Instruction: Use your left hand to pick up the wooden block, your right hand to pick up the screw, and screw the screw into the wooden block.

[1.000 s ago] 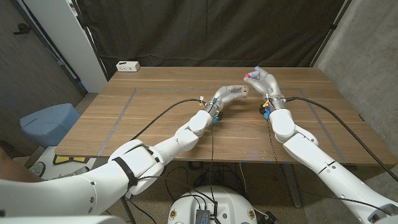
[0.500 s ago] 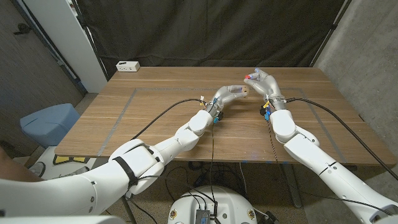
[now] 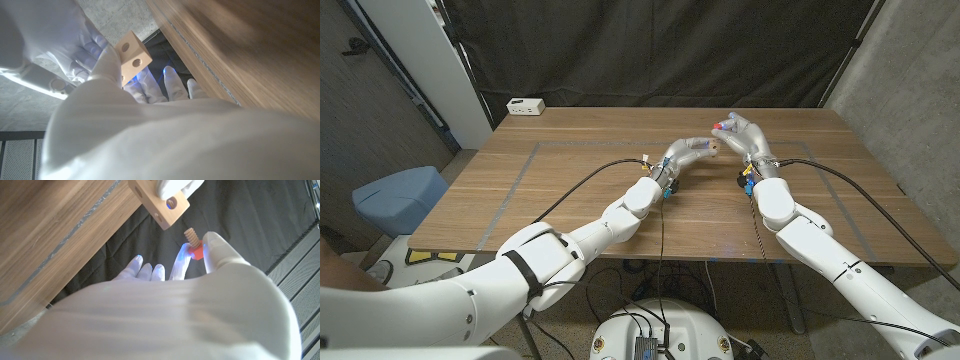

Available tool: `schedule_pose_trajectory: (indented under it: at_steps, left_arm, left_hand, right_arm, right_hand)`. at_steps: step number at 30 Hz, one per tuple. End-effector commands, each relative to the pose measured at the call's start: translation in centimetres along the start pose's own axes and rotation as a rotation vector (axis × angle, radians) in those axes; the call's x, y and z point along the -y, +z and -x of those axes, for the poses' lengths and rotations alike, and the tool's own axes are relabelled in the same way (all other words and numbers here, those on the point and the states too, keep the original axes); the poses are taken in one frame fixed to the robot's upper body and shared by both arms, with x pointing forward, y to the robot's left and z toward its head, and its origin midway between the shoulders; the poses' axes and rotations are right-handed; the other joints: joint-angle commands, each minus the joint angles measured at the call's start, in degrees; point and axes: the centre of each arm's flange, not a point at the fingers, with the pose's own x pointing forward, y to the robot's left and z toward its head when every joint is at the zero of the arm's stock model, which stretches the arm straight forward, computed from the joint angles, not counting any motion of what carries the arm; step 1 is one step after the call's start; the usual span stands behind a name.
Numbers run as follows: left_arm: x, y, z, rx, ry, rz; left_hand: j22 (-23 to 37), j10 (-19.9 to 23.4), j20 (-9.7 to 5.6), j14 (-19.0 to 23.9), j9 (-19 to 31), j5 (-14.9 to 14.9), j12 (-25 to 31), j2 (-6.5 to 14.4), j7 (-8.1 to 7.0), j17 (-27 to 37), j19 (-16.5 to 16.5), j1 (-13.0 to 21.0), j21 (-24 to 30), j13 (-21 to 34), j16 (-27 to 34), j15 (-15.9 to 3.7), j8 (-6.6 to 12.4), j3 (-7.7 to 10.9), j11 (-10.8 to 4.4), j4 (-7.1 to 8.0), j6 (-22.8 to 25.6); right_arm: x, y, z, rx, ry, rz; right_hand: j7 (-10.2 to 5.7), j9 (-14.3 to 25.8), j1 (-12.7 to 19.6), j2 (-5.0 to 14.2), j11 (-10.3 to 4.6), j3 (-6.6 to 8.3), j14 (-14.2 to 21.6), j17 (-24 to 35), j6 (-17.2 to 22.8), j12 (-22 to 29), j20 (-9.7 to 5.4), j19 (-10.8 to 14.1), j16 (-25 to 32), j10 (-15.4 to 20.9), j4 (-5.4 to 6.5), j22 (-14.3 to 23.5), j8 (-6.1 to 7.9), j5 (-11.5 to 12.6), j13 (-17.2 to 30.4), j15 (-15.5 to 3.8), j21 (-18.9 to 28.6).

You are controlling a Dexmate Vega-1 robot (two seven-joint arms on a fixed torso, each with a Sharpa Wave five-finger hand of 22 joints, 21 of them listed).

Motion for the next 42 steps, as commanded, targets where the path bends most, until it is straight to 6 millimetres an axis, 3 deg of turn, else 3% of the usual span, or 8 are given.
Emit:
schedule_pose_trajectory:
  at_steps: [1,42]
  left_arm:
    - [0.12,0.0,-0.21,0.0,-0.006,0.001]
    - [0.46,0.26,0.07,0.01,-0.008,-0.005]
  left_hand:
    - [0.3,0.5,-0.16,0.3,0.3,0.3,0.0,0.6,-0.15,0.0,0.4,-0.1,0.2,0.3,0.0,-6.67,0.38,0.13,0.14,0.25,0.5]
    - [0.3,0.7,-0.18,0.4,0.3,0.3,-0.3,0.8,-0.14,0.1,0.4,-0.1,0.2,0.4,-0.1,-6.63,0.37,0.1,0.14,0.2,0.6]
  right_arm:
    - [-0.15,-0.34,-0.05,-0.008,0.008,0.002]
    - [0.23,-0.59,0.54,-0.013,-0.007,-0.004]
  right_hand:
    - [0.16,0.0,-0.3,0.24,-0.13,-0.08,0.1,0.1,-0.2,-0.1,-0.05,0.2,0.2,-0.2,-0.02,0.2,0.03,0.4,0.3,0.05,0.1]
    - [0.07,-0.9,-0.3,0.43,-0.12,-0.36,0.2,0.1,-0.3,0.1,-0.06,0.4,0.2,-0.2,-0.1,0.2,0.31,1.0,0.3,0.07,0.2]
